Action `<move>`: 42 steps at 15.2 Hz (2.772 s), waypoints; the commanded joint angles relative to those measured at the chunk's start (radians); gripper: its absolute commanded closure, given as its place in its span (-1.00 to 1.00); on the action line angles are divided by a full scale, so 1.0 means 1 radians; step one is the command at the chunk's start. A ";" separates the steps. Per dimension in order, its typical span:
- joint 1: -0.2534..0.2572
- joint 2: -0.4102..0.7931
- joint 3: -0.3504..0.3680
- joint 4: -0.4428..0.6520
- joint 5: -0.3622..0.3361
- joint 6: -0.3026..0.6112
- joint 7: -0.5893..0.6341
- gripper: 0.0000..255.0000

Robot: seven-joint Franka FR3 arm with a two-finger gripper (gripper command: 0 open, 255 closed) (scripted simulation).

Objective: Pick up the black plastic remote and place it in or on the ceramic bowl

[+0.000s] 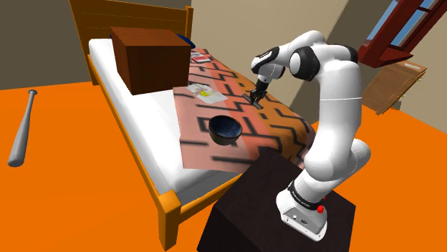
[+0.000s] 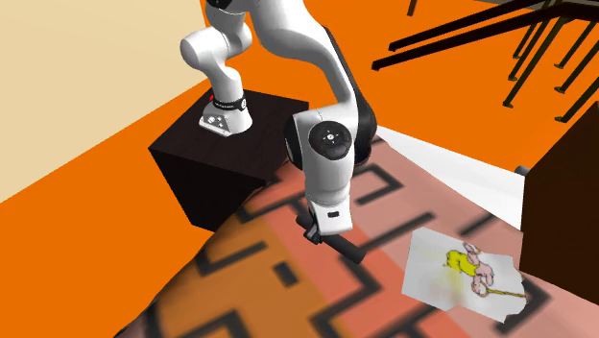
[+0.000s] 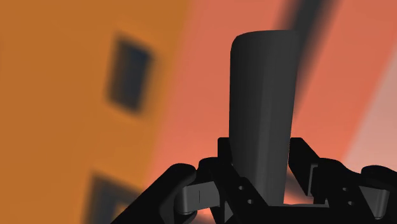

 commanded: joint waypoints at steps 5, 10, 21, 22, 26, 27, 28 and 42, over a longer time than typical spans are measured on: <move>0.010 -0.048 -0.014 0.012 -0.023 -0.057 0.017 1.00; 0.015 -0.082 -0.024 0.030 -0.039 -0.107 0.030 1.00; 0.189 -0.346 -0.020 -0.341 -0.122 0.035 0.194 1.00; 0.206 -0.370 -0.017 -0.376 -0.131 0.049 0.216 1.00; 0.268 -0.463 0.005 -0.503 -0.168 0.099 0.312 1.00; 0.283 -0.485 0.011 -0.531 -0.177 0.111 0.337 1.00; 0.297 -0.506 0.019 -0.559 -0.185 0.121 0.363 1.00; 0.432 -0.646 0.143 -0.798 -0.224 0.250 0.638 1.00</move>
